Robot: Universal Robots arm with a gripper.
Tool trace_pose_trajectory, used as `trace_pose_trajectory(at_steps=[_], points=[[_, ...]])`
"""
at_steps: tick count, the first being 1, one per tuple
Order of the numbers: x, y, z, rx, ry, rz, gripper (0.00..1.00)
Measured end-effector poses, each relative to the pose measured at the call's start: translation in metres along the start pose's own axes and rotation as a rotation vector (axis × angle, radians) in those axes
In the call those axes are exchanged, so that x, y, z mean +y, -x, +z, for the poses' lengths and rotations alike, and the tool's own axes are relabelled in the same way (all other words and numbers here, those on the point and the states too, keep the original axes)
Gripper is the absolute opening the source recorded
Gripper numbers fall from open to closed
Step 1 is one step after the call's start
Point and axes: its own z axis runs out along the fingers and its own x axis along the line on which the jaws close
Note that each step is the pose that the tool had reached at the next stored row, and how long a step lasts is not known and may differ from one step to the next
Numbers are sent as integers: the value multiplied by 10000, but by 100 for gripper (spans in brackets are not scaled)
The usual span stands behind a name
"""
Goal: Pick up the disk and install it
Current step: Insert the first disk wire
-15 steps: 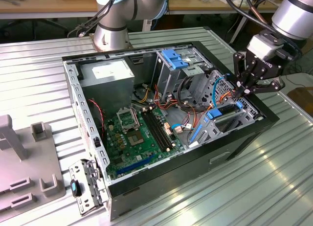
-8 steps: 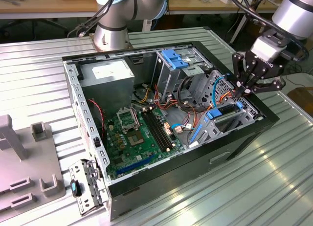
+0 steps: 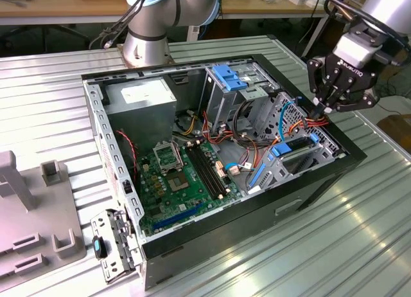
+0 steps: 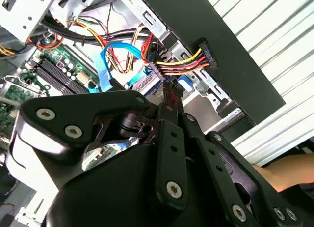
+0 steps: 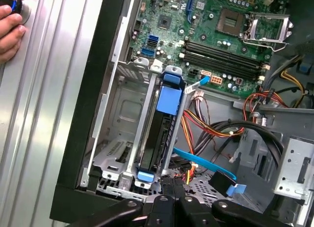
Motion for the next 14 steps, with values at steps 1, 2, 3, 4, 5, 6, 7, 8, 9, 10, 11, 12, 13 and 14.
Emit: trace_pose_trajectory(at_steps=[1,2,3,4,5,6,7,8,9,10,11,12,13,14], points=[[-3,-1,2,-3,1,-142,11],[-7,-2,2,-5,2,-271,11],[-12,-3,3,-10,2,-410,11],[-17,-5,3,-14,2,-527,11],[-26,-7,3,-16,2,-645,11],[-32,-8,3,-19,3,-745,11],[-37,-10,4,-24,3,-855,11],[-41,-11,5,-28,3,-970,11],[-44,-12,4,-30,4,-1097,11],[-46,-13,4,-33,4,-1231,11],[-51,-14,5,-39,4,-1394,13],[-55,-15,5,-42,5,-1519,18],[-64,-18,5,-48,5,-1722,18],[-71,-20,6,-51,5,-1819,25]])
